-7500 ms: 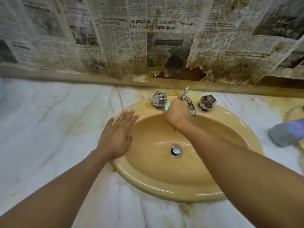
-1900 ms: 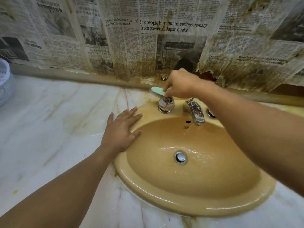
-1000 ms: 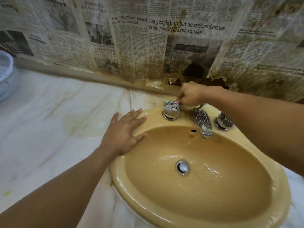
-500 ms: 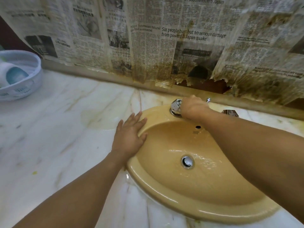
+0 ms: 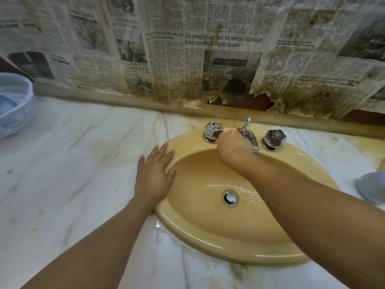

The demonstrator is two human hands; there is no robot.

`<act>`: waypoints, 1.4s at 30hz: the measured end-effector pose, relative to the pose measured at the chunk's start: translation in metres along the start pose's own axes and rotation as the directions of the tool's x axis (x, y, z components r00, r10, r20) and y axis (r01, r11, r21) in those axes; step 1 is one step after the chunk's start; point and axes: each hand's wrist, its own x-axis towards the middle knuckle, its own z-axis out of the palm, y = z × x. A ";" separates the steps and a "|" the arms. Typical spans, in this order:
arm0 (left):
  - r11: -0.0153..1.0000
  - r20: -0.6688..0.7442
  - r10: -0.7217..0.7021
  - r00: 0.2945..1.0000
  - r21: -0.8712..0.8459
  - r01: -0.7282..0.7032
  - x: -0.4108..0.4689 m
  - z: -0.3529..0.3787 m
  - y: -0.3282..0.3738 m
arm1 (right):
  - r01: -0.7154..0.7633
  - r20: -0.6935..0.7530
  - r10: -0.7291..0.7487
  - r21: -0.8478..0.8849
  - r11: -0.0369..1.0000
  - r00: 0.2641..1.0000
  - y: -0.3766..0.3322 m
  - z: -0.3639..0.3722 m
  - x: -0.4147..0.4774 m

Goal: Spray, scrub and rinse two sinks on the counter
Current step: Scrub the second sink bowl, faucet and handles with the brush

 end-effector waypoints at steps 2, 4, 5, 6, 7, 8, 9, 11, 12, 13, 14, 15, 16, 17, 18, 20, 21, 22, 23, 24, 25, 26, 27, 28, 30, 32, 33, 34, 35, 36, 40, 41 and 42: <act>1.000 -0.006 -0.002 1.000 -0.007 0.001 0.000 0.001 0.000 | 0.029 -0.022 -0.030 -0.026 0.999 0.999 -0.002 0.007 -0.005; 1.000 -0.003 -0.009 1.000 -0.005 0.009 0.001 0.001 0.001 | 0.019 0.001 -0.019 -0.008 1.000 1.000 -0.003 0.004 0.008; 1.000 -0.001 -0.011 1.000 -0.007 0.011 0.001 0.000 0.001 | 0.002 0.018 -0.002 0.021 1.000 1.000 -0.002 0.001 0.018; 1.000 0.000 -0.011 1.000 -0.012 0.011 0.001 0.000 0.001 | -0.017 0.022 0.015 0.053 0.998 1.000 -0.002 -0.002 0.025; 1.000 0.000 -0.009 1.000 -0.016 0.009 0.002 0.000 0.001 | -0.031 0.012 0.030 0.075 0.997 0.999 -0.002 -0.003 0.028; 1.000 -0.002 -0.008 1.000 -0.017 0.008 0.002 0.001 0.000 | -0.033 -0.010 0.034 0.086 0.996 0.999 -0.003 -0.003 0.027; 1.000 -0.006 -0.007 1.000 -0.018 0.006 0.002 0.001 -0.002 | -0.029 -0.034 0.032 0.087 0.996 0.999 -0.005 0.000 0.021; 1.000 -0.014 -0.003 1.000 -0.020 0.002 0.002 0.003 -0.003 | 0.000 -0.057 0.003 0.064 0.998 0.998 -0.005 0.010 0.001; 1.000 -0.021 -0.002 1.000 -0.023 0.002 0.002 0.004 -0.004 | 0.020 -0.069 -0.016 0.047 0.999 0.998 -0.003 0.016 -0.009; 1.000 -0.026 -0.003 1.000 -0.026 0.002 0.002 0.005 -0.004 | 0.037 -0.068 -0.035 0.031 0.999 0.997 0.001 0.019 -0.016; 1.000 -0.028 -0.004 1.000 -0.024 0.003 0.002 0.005 -0.004 | 0.048 -0.062 -0.047 0.014 0.999 0.997 0.004 0.019 -0.017; 1.000 -0.026 -0.006 1.000 -0.020 0.006 0.002 0.004 -0.003 | 0.057 -0.052 -0.057 0.000 0.998 0.997 0.006 0.016 -0.016; 1.000 -0.024 -0.007 1.000 -0.013 0.007 0.001 0.004 -0.003 | 0.072 -0.033 -0.072 -0.007 0.997 0.997 0.007 0.011 -0.011; 1.000 -0.025 -0.006 1.000 -0.006 0.006 0.001 0.005 -0.003 | 0.087 -0.008 -0.088 -0.014 0.996 0.996 0.007 0.005 -0.005; 1.000 -0.025 -0.008 1.000 0.000 0.008 0.000 0.004 -0.002 | 0.101 0.016 -0.100 -0.023 0.995 0.995 0.007 -0.002 0.001; 1.000 -0.022 -0.006 1.000 0.007 0.006 0.001 0.003 -0.001 | 0.115 0.055 -0.113 -0.031 0.993 0.992 0.006 -0.016 0.012; 1.000 -0.018 -0.003 1.000 0.016 0.003 0.001 0.002 0.000 | 0.115 0.070 -0.113 -0.027 0.993 0.991 0.007 -0.022 0.018; 1.000 -0.011 -0.001 1.000 0.030 0.001 0.002 0.002 0.001 | 0.112 0.083 -0.110 -0.019 0.994 0.990 0.008 -0.028 0.024; 0.999 0.000 -0.003 1.000 0.043 0.003 0.003 0.000 0.001 | 0.106 0.099 -0.105 -0.008 0.994 0.990 0.008 -0.033 0.029; 0.999 0.010 -0.005 1.000 0.050 0.004 0.003 -0.001 0.002 | 0.098 0.112 -0.099 0.009 0.995 0.989 0.009 -0.037 0.033; 0.999 0.015 -0.006 1.000 0.054 0.005 0.002 -0.001 0.002 | 0.090 0.118 -0.092 0.028 0.996 0.989 0.011 -0.040 0.038; 0.998 0.017 -0.006 1.000 0.057 0.005 0.002 0.001 0.002 | 0.078 0.114 -0.083 0.044 0.996 0.990 0.012 -0.041 0.043; 0.998 0.016 -0.005 1.000 0.061 0.004 0.001 0.001 0.001 | 0.070 0.108 -0.075 0.051 0.996 0.991 0.014 -0.041 0.049; 0.998 0.016 -0.003 1.000 0.063 0.002 0.001 0.002 0.000 | 0.063 0.106 -0.069 0.060 0.996 0.992 0.017 -0.041 0.055; 0.998 0.010 0.003 1.000 0.058 -0.004 0.002 0.003 -0.001 | 0.026 0.143 -0.040 0.097 0.995 0.989 0.021 -0.042 0.069; 0.999 0.005 0.005 1.000 0.049 -0.005 0.003 0.003 -0.002 | -0.003 0.181 -0.019 0.122 0.993 0.983 0.021 -0.043 0.080; 0.999 0.006 0.003 1.000 0.039 -0.003 0.003 0.002 -0.002 | -0.008 0.193 -0.016 0.125 0.992 0.981 0.021 -0.045 0.083; 1.000 0.010 0.001 1.000 0.026 -0.001 0.004 0.002 -0.001 | -0.011 0.202 -0.015 0.128 0.992 0.979 0.020 -0.045 0.082; 1.000 0.014 0.002 1.000 0.015 -0.002 0.005 0.000 -0.001 | -0.009 0.209 -0.020 0.135 0.991 0.978 0.020 -0.043 0.080; 1.000 0.018 0.004 1.000 0.005 -0.004 0.006 0.000 -0.001 | -0.001 0.202 -0.029 0.147 0.989 0.979 0.019 -0.041 0.073; 1.000 0.014 -0.005 1.000 -0.012 0.005 0.008 -0.001 -0.002 | -0.028 0.132 -0.012 0.299 0.954 0.991 0.012 -0.025 0.028; 1.000 0.001 -0.016 1.000 -0.019 0.016 0.008 0.000 -0.002 | -0.049 0.113 0.010 0.354 0.934 0.994 0.011 -0.018 0.014; 0.999 -0.017 -0.037 0.999 -0.033 0.037 0.006 0.001 -0.002 | -0.055 0.088 0.022 0.391 0.919 0.996 0.009 -0.013 -0.002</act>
